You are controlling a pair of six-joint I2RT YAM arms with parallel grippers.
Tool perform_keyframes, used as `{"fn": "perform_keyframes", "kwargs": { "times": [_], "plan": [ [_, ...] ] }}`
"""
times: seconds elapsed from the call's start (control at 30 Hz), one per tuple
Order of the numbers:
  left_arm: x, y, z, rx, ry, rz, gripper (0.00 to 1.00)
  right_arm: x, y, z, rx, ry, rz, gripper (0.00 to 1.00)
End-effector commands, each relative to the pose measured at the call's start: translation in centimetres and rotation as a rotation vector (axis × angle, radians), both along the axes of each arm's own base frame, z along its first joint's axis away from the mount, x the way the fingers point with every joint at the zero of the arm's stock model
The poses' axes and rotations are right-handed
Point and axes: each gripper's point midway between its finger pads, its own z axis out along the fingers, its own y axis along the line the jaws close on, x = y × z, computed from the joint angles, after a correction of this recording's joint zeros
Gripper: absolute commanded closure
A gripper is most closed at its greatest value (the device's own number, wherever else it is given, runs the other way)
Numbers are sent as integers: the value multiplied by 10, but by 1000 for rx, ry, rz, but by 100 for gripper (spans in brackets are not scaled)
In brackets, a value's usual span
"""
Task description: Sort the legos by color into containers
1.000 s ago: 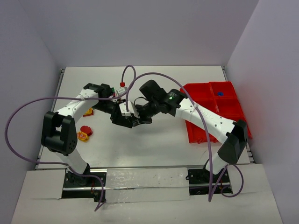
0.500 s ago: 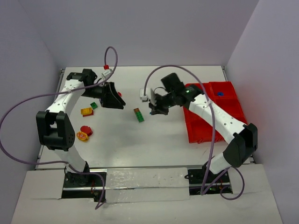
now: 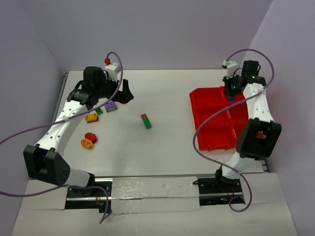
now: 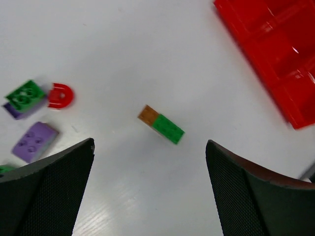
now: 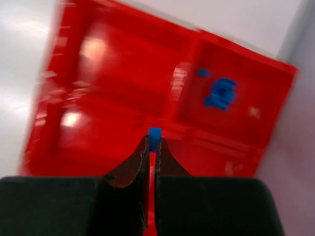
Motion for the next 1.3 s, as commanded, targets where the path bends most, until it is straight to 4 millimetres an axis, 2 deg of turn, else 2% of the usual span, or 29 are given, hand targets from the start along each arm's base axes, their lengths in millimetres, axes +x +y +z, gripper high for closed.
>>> {"fn": "perform_keyframes", "kwargs": {
  "times": [0.0,0.17,0.33,0.5,0.53,0.6,0.67,0.73,0.83,0.93,1.0,1.07,1.1,1.17,1.2,1.23,1.27],
  "plan": [
    [42,48,21,101,-165,375,1,38,-76,-5,-25,-5,-278,100],
    [30,53,5,145,-153,354,1,65,-110,-32,-63,15,-372,100],
    [26,59,-14,153,-116,362,1,80,-122,-53,-78,23,-400,100],
    [26,75,-26,116,-58,367,1,92,-128,-62,-83,19,-417,99],
    [25,75,-29,118,-47,366,1,93,-128,-64,-81,22,-419,94],
    [25,83,-33,118,-22,363,1,94,-128,-69,-71,43,-423,58],
    [24,88,-34,124,-22,365,1,93,-125,-68,-64,46,-418,41],
    [24,92,-35,128,-26,371,1,90,-118,-63,-52,39,-404,33],
    [22,96,-40,126,-20,376,1,86,-103,-43,-62,2,-376,33],
    [22,99,-43,118,-17,387,1,84,-78,-19,-88,-43,-334,32],
    [22,104,-43,115,-19,400,1,76,-47,5,-93,-92,-282,32],
    [22,108,-45,112,-16,415,1,68,1,27,-79,-130,-201,32],
    [22,111,-46,112,-12,423,1,63,22,30,-63,-129,-170,32],
    [21,119,-49,111,3,443,1,44,104,35,26,-104,-46,29],
    [21,120,-50,111,4,446,1,39,114,31,38,-85,-30,25],
    [21,123,-51,115,9,456,1,27,150,23,82,-41,24,15],
    [21,125,-52,119,10,461,1,21,171,19,112,-23,49,13]
  ]
}}
